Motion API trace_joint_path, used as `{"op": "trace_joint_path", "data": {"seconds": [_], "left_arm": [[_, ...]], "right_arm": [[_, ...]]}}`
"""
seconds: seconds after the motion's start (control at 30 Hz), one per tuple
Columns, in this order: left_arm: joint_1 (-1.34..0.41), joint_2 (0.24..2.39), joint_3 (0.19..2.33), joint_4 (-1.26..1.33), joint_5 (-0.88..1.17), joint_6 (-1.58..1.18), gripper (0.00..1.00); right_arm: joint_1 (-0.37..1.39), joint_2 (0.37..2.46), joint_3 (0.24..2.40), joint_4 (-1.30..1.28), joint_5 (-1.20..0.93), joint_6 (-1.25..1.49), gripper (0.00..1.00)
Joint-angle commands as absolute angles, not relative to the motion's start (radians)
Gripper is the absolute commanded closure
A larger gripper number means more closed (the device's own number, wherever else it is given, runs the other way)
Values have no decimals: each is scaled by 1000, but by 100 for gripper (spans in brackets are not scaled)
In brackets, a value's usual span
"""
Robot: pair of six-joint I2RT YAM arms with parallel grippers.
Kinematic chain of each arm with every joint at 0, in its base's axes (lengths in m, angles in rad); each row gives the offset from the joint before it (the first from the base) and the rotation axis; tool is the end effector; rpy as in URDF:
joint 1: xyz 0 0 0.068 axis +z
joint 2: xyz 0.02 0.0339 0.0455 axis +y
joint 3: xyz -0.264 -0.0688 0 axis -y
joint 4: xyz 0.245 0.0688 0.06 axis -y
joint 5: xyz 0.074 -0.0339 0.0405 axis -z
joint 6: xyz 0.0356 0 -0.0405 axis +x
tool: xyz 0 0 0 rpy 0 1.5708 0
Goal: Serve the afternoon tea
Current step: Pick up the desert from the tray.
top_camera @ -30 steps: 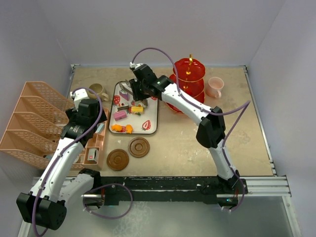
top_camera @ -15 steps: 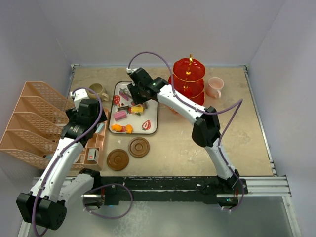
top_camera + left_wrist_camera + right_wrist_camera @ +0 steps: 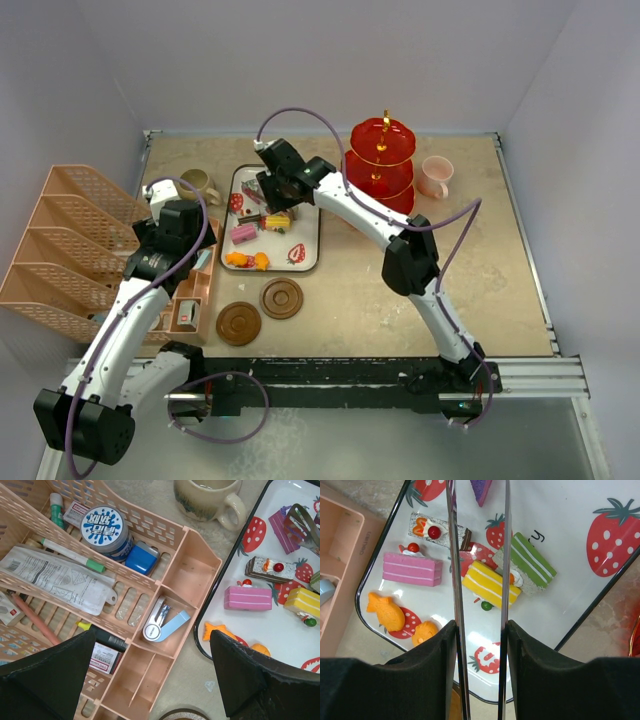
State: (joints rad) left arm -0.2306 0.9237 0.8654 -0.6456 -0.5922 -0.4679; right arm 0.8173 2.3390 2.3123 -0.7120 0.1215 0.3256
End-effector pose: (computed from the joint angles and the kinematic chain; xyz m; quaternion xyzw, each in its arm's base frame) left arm 0.1874 -0.0236 0.3027 -0.2244 0.8474 0.1114 0.4681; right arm 0.3663 0.3842 0.2832 -0.1984 0.8915 0.1715 0.3693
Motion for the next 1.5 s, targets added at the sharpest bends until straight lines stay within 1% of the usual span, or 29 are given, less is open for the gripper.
{"op": "trace_joint_path", "data": {"seconds": [0.0,0.57,0.7,0.9,1.17,1.23,1.3,1.47], "left_arm": [[-233,927,869,-619,-618,-461,6],[-233,928,875,-633,-631,-465,6],[-233,924,874,-635,-634,-468,6],[-233,924,874,-635,-631,-467,6],[-233,925,874,-634,-624,-466,6],[-233,926,873,-634,-623,-466,6],[-233,926,873,-634,-621,-466,6],[-233,924,873,-632,-618,-465,6]], "right_arm": [[821,2335,2374,-718,140,301,55],[822,2384,2394,-692,98,304,55],[821,2390,2402,-682,109,314,56],[821,2372,2386,-656,123,336,61],[821,2372,2362,-659,133,345,63],[822,2372,2358,-658,133,345,63],[821,2373,2361,-657,132,345,59],[821,2385,2372,-658,133,347,57]]}}
